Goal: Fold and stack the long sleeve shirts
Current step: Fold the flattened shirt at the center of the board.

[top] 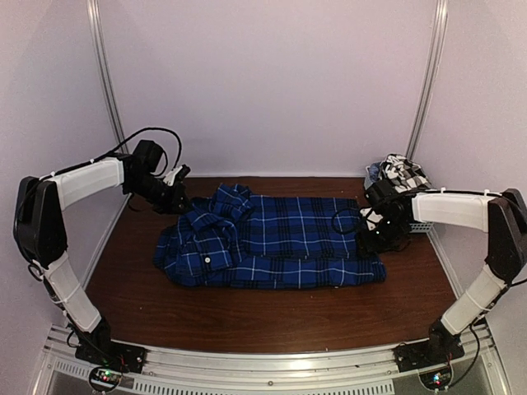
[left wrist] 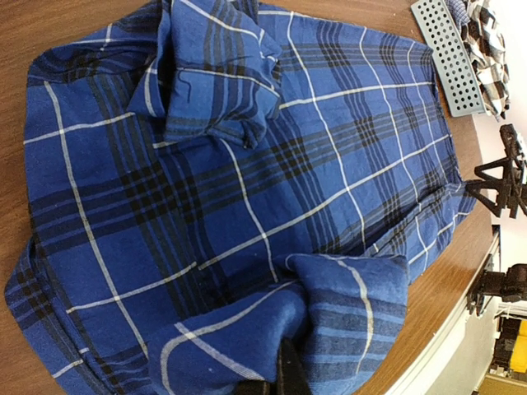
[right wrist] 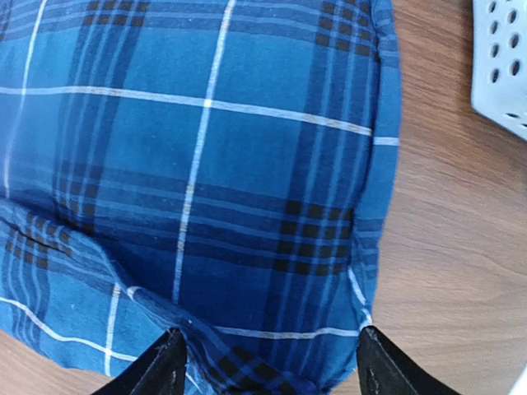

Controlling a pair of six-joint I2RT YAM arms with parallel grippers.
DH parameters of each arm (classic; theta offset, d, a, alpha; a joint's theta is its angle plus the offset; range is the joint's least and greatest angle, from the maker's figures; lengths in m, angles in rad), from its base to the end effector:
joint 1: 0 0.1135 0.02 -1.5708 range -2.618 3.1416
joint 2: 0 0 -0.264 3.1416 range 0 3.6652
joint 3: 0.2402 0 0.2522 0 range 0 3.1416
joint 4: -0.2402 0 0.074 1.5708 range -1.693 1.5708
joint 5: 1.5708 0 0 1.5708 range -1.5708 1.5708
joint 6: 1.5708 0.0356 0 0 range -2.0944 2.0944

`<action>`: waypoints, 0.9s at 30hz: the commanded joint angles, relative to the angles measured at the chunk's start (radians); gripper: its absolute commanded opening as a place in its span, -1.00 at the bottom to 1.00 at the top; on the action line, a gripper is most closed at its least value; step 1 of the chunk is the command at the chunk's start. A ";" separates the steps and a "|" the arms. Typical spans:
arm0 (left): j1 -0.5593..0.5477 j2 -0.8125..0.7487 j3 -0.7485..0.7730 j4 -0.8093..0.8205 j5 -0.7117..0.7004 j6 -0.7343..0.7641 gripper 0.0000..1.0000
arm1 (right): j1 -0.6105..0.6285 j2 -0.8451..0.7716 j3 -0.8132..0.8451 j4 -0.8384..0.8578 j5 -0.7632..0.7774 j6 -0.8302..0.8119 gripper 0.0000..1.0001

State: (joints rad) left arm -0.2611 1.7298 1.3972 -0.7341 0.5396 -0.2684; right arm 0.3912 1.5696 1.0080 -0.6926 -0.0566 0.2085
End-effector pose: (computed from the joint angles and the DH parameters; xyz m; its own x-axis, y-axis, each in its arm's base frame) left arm 0.3464 -0.1115 0.2594 -0.9380 0.0151 -0.3464 0.2204 0.7973 -0.5619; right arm 0.2702 0.1136 0.1937 -0.9417 -0.1648 -0.2935 -0.2065 0.9714 0.1170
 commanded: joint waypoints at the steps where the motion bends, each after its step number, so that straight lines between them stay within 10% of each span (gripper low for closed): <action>1: 0.010 0.011 0.001 0.029 0.011 0.018 -1.00 | -0.031 -0.020 -0.027 0.079 -0.128 -0.012 0.30; 14: 0.014 -0.003 0.002 0.029 -0.011 0.016 -1.00 | -0.061 -0.057 -0.037 0.092 -0.186 -0.025 -1.00; 27: 0.068 -0.009 0.081 -0.010 -0.001 0.023 -1.00 | -0.083 -0.001 0.096 0.044 -0.152 -0.048 -1.00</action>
State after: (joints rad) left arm -0.2081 1.7298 1.4223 -0.7532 0.5346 -0.2665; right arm 0.3264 1.5402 1.0615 -0.6415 -0.2333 0.1787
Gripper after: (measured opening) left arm 0.015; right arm 0.012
